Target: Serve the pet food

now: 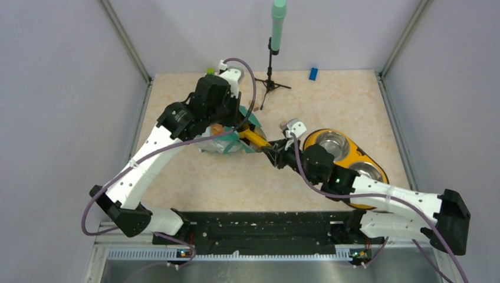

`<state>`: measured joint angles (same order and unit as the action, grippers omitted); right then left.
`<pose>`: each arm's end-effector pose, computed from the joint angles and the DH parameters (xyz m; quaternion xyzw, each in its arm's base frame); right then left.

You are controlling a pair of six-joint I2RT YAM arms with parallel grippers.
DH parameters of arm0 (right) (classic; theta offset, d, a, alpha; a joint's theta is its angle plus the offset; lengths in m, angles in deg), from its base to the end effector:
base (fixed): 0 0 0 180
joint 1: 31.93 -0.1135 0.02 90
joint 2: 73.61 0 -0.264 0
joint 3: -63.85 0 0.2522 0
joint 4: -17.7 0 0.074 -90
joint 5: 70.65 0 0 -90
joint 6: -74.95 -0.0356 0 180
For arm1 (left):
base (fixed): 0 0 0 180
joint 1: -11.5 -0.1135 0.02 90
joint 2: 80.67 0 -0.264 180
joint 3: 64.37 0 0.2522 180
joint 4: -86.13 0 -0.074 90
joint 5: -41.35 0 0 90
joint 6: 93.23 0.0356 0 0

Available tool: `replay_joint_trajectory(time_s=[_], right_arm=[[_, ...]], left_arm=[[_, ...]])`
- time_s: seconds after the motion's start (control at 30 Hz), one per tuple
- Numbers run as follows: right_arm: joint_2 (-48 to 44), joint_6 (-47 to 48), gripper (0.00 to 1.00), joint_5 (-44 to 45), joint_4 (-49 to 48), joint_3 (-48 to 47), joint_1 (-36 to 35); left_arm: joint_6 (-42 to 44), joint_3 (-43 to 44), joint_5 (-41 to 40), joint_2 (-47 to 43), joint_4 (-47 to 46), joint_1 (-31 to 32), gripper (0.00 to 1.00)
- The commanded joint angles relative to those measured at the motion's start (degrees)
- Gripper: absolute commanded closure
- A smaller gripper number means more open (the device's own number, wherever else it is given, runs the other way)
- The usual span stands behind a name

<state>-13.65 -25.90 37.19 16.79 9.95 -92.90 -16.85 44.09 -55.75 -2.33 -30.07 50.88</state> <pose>0.1290 0.2099 0.3057 -0.2141 0.7049 0.2982 0.6069 0.2159 -0.1716 0.4380 0.1677 0.8643 -0.1613 0.4459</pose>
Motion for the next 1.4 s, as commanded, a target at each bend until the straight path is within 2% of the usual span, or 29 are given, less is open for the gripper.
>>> replay_joint_trajectory(time_s=[0.0, 0.27, 0.5, 0.9, 1.1, 1.37], right_arm=[[-5.9, 2.9, 1.0, -0.6, 4.6, -0.7, -0.2], [-10.8, 3.3, 1.0, -3.7, 10.8, -2.6, -0.5], [-10.7, 4.9, 1.0, -5.8, 14.4, -4.7, -1.7], [-5.7, 9.1, 1.0, -4.0, 10.8, -7.4, -7.7], [-11.7, 9.1, 1.0, 1.5, 11.3, -6.4, -8.2], [-16.6, 7.3, 1.0, 2.4, 16.9, -6.6, -8.2]], left_arm=[[-2.4, 5.7, 3.0, -1.6, -2.1, -0.2, 1.0], [-5.0, 5.8, 4.8, -1.3, -3.4, -1.7, 1.0], [-6.3, 6.5, 6.4, -0.3, -4.0, -2.5, 1.0], [-7.3, 6.7, 9.0, 1.2, -5.4, -3.9, 1.0], [-7.4, 7.2, 10.6, 1.8, -5.9, -5.9, 1.0], [-7.3, 7.7, 13.1, 3.4, -6.7, -8.7, 1.0]])
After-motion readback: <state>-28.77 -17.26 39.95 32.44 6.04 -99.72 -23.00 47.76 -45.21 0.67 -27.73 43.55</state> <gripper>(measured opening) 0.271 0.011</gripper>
